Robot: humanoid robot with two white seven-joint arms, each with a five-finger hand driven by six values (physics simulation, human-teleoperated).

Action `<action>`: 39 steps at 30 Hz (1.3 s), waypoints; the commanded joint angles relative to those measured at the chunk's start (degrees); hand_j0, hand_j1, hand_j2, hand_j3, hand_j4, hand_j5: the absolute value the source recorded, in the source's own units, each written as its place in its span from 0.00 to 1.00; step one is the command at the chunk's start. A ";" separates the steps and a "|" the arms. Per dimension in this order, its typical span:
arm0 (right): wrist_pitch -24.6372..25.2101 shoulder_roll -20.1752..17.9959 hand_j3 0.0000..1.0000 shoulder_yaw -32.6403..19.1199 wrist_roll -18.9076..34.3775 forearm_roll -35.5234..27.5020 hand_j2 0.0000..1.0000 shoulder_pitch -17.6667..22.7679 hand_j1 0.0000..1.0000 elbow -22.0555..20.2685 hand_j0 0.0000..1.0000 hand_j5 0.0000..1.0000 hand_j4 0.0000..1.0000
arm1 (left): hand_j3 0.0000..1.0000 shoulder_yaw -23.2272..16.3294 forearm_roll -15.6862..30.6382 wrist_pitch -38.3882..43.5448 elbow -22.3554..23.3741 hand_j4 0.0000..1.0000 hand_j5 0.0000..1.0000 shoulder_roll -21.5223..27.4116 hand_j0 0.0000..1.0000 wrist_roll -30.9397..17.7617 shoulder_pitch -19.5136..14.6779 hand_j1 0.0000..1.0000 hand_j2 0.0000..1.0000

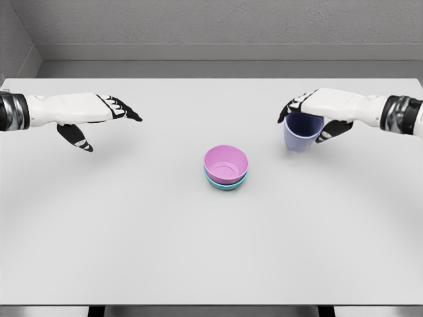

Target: Stacking bowl and cup with both arms

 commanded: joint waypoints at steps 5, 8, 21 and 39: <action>-2.18 -0.30 0.69 -1.29 -0.01 -2.43 0.69 0.09 0.69 -0.02 0.69 0.69 0.69 | 1.00 0.04 0.32 0.15 0.00 1.00 1.00 0.04 1.00 0.02 0.00 1.00 1.00; -2.82 -1.00 0.69 -1.90 -0.01 -3.49 0.69 0.09 0.69 -0.02 0.69 0.69 0.69 | 1.00 0.04 0.32 0.15 0.00 1.00 1.00 0.04 1.00 0.02 0.00 1.00 1.00; -2.82 -1.00 0.65 -3.14 -0.01 -3.57 0.65 0.26 0.65 -0.02 0.65 0.65 0.65 | 1.00 0.04 0.32 0.15 0.00 1.00 1.00 0.04 1.00 0.02 0.00 1.00 1.00; -2.82 -1.44 0.56 -3.22 -0.01 -5.60 0.56 -0.09 0.56 -0.19 0.56 0.56 0.56 | 1.00 0.04 0.23 0.15 0.00 1.00 1.00 0.04 1.00 0.02 0.00 1.00 1.00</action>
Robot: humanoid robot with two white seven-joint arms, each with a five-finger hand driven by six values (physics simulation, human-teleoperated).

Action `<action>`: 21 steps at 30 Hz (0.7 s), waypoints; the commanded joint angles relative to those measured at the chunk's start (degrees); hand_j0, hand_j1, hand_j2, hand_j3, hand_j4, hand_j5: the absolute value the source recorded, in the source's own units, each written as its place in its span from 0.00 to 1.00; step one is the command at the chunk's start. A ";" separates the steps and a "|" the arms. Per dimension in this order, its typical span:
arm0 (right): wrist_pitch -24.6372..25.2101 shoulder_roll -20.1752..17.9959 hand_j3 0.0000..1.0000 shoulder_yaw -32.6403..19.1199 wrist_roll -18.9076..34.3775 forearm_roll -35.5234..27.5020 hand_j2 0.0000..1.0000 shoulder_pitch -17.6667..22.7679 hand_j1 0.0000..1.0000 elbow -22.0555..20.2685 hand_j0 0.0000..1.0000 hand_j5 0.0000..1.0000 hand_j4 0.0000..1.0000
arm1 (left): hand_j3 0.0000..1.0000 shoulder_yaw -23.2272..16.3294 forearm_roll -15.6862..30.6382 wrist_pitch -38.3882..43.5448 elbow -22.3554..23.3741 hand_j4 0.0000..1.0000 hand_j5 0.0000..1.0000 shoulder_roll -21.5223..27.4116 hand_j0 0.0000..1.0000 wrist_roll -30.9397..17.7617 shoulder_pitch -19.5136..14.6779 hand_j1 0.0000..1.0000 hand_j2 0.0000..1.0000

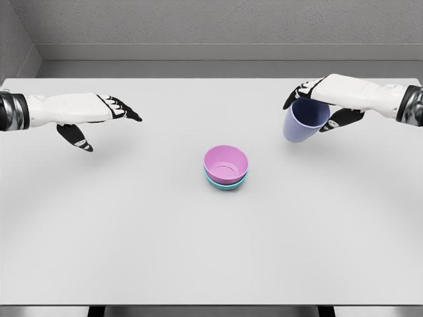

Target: Stacking bowl and cup with both arms

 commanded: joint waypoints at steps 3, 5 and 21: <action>0.17 -0.07 0.56 -0.05 -0.03 -0.47 0.56 0.00 0.56 -0.13 0.56 0.56 0.56 | 1.00 0.05 0.34 0.15 0.06 1.00 1.00 0.03 1.00 0.02 0.00 1.00 1.00; 0.17 0.01 0.56 -0.05 -0.03 -0.47 0.56 -0.09 0.56 -0.21 0.56 0.56 0.56 | 1.00 0.13 0.34 0.15 0.06 1.00 1.00 0.03 1.00 0.02 0.00 1.00 1.00; 0.17 0.54 0.56 -0.14 -0.03 -2.50 0.56 -1.06 0.56 -3.46 0.56 0.56 0.56 | 1.00 0.13 0.34 0.15 0.06 1.00 1.00 0.03 1.00 0.02 0.00 1.00 1.00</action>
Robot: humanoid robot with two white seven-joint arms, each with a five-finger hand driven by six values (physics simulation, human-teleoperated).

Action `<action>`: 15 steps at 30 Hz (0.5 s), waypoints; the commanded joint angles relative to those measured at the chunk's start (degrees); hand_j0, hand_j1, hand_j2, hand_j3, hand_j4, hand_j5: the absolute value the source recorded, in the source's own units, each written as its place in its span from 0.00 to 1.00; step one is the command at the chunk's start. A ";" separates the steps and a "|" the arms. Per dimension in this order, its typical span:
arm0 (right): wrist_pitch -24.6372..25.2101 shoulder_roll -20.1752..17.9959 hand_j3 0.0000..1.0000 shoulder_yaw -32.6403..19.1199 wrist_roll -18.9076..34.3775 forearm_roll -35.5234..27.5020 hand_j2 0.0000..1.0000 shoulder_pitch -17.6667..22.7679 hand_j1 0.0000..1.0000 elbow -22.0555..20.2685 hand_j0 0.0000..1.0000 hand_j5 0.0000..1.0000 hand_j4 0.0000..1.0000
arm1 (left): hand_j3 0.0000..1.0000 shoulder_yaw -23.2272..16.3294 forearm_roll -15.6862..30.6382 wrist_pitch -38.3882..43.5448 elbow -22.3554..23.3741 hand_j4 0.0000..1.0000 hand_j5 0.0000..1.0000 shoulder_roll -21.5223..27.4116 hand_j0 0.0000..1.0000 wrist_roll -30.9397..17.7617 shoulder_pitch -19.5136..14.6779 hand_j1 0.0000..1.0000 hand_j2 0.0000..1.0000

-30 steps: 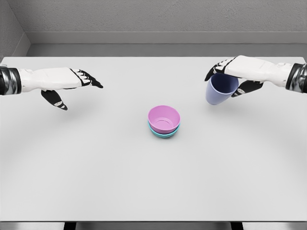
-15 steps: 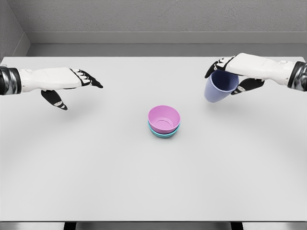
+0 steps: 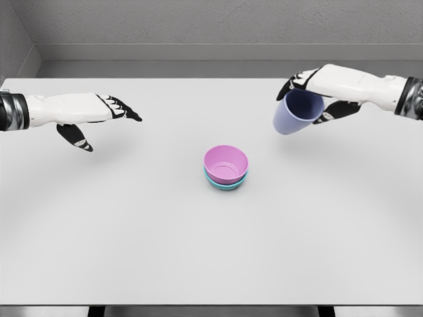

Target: Stacking bowl and cup with both arms

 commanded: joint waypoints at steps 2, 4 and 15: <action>0.18 0.07 0.56 0.29 -0.02 -0.50 0.56 0.00 0.56 -2.26 0.56 0.56 0.56 | 1.00 0.10 0.33 0.15 0.00 1.00 1.00 0.04 1.00 0.02 0.00 1.00 1.00; 0.18 -0.19 0.56 0.29 -0.02 -0.50 0.56 -0.09 0.56 -4.11 0.56 0.56 0.56 | 1.00 0.10 0.24 0.15 0.00 1.00 1.00 0.04 1.00 0.02 0.00 1.00 1.00; 0.18 -0.55 0.56 0.81 -0.02 -0.50 0.56 0.00 0.56 -12.81 0.56 0.56 0.56 | 1.00 0.10 0.24 0.15 0.00 1.00 1.00 0.13 1.00 0.02 0.00 1.00 1.00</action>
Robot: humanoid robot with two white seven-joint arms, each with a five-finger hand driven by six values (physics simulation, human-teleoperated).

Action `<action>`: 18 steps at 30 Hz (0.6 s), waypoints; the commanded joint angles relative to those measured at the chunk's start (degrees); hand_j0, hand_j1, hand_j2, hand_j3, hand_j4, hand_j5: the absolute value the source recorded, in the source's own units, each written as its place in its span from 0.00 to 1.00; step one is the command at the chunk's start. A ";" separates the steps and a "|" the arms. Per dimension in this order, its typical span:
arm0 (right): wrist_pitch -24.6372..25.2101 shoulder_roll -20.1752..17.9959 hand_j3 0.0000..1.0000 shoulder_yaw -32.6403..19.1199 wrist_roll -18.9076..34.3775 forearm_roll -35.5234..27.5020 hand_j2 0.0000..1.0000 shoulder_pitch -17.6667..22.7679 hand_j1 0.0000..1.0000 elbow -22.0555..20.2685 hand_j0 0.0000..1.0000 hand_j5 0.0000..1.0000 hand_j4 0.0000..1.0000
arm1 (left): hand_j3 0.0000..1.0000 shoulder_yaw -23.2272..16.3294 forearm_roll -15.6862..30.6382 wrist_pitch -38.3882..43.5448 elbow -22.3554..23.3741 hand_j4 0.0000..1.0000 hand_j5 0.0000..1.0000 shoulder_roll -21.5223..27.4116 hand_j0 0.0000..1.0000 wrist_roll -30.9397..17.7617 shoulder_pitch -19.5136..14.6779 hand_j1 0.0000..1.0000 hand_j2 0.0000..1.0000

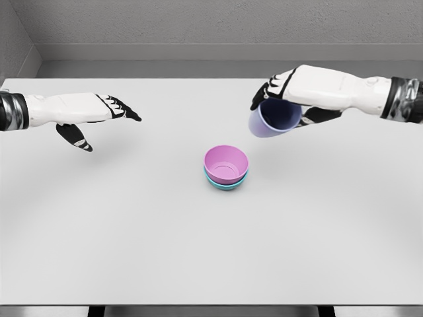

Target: Stacking bowl and cup with both arms

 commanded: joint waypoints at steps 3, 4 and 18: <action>0.19 -0.17 0.56 0.71 -0.04 -0.40 0.56 0.09 0.56 -3.14 0.56 0.56 0.56 | 1.00 0.05 0.34 0.15 0.00 1.00 1.00 0.05 1.00 0.02 0.00 1.00 1.00; 0.19 -0.17 0.56 1.32 -0.04 -0.40 0.56 0.26 0.56 -3.94 0.56 0.56 0.56 | 1.00 0.05 0.34 0.15 0.00 1.00 1.00 0.05 1.00 0.02 0.00 1.00 1.00; 0.19 -1.66 0.56 3.08 -0.04 -0.23 0.56 0.35 0.56 -8.24 0.56 0.56 0.56 | 1.00 0.05 0.34 0.15 0.00 1.00 1.00 0.14 1.00 0.02 0.00 1.00 1.00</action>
